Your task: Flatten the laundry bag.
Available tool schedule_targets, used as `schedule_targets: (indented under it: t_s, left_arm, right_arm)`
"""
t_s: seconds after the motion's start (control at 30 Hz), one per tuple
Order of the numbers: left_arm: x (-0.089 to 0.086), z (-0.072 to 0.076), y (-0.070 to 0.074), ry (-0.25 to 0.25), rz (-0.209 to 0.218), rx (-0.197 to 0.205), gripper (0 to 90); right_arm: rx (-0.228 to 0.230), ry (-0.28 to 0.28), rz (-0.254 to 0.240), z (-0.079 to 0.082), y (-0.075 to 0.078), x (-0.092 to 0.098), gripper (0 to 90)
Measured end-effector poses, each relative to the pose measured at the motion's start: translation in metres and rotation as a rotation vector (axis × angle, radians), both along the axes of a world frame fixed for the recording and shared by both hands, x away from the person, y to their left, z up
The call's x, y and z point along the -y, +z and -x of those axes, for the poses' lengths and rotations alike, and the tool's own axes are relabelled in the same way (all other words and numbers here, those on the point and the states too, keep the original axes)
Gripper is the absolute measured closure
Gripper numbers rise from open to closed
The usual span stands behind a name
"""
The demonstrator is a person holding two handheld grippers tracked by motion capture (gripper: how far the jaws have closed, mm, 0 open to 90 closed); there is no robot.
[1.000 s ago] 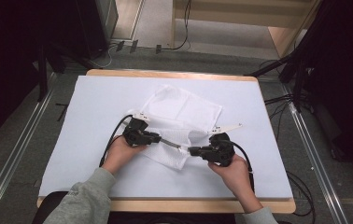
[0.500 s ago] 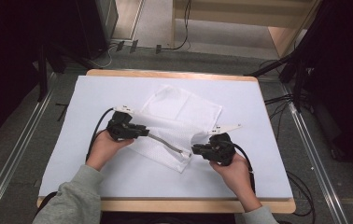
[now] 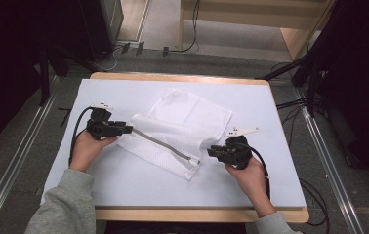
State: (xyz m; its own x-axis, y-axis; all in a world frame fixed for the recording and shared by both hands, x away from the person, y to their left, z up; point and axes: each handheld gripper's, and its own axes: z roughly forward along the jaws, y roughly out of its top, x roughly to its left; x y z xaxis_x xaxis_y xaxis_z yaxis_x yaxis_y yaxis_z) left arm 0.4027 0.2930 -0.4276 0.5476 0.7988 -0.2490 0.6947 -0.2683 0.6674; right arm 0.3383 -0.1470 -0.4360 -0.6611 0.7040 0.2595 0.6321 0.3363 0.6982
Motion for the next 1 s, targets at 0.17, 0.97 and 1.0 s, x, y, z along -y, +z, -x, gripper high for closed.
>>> schedule_targets:
  t_s: [0.17,0.97,1.0]
  left_arm:
    - [0.001,-0.008,-0.009,-0.002,0.000,-0.007,52.6]
    - [0.001,-0.016,-0.017,-0.022,0.033,-0.072,83.5]
    - [0.001,-0.016,-0.016,-0.022,0.033,-0.072,83.7]
  right_arm:
    - [0.004,0.002,0.001,0.000,-0.001,-0.003,76.1]
    - [-0.011,0.132,0.006,0.006,-0.014,-0.047,54.7]
    - [-0.007,0.127,0.002,0.007,-0.013,-0.047,55.1]
